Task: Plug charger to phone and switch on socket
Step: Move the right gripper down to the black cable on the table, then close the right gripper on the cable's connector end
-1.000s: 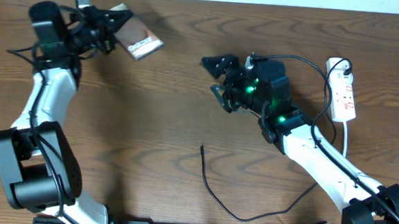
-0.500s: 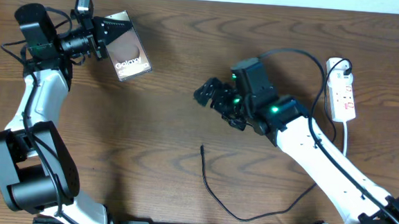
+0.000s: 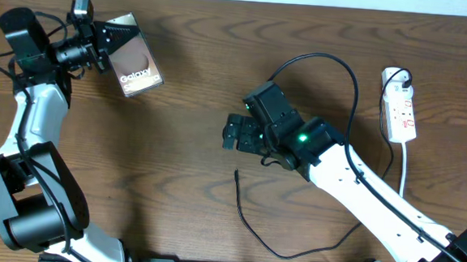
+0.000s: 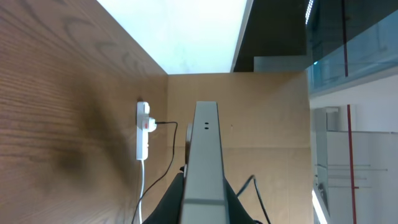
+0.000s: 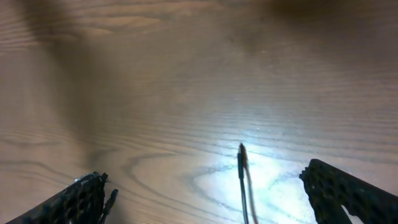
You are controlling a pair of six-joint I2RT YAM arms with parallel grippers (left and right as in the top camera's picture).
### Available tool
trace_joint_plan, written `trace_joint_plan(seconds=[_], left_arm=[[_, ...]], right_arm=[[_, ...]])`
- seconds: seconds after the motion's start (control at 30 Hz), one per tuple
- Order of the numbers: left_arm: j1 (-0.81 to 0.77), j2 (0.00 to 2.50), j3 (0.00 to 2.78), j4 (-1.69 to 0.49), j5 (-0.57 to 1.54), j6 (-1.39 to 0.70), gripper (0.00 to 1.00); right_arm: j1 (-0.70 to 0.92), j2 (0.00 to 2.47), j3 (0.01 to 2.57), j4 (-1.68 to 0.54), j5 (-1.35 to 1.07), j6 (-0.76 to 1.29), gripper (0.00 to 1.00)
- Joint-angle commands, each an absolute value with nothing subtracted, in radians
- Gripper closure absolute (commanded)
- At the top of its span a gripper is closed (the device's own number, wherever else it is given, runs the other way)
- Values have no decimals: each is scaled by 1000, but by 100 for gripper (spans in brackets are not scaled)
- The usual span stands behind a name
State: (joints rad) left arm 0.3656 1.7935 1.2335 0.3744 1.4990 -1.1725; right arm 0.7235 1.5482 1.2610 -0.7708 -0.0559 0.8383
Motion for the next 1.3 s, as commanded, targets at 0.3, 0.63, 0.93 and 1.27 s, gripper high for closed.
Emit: trace_joint_plan(seconds=[0.3, 0.63, 0.93, 1.27], left_arm=[[368, 1777, 1240, 384, 1535, -1140, 93], [368, 1777, 1240, 384, 1534, -1133, 93], [368, 1777, 1240, 384, 1534, -1133, 92], [368, 1777, 1240, 384, 1534, -1133, 93]], right_arm=[[733, 1911, 1571, -1131, -164, 737, 1], [767, 2124, 1679, -1223, -157, 755, 6], [868, 2175, 1676, -1203, -99, 853, 6], [890, 2179, 1654, -1204, -51, 912, 6]])
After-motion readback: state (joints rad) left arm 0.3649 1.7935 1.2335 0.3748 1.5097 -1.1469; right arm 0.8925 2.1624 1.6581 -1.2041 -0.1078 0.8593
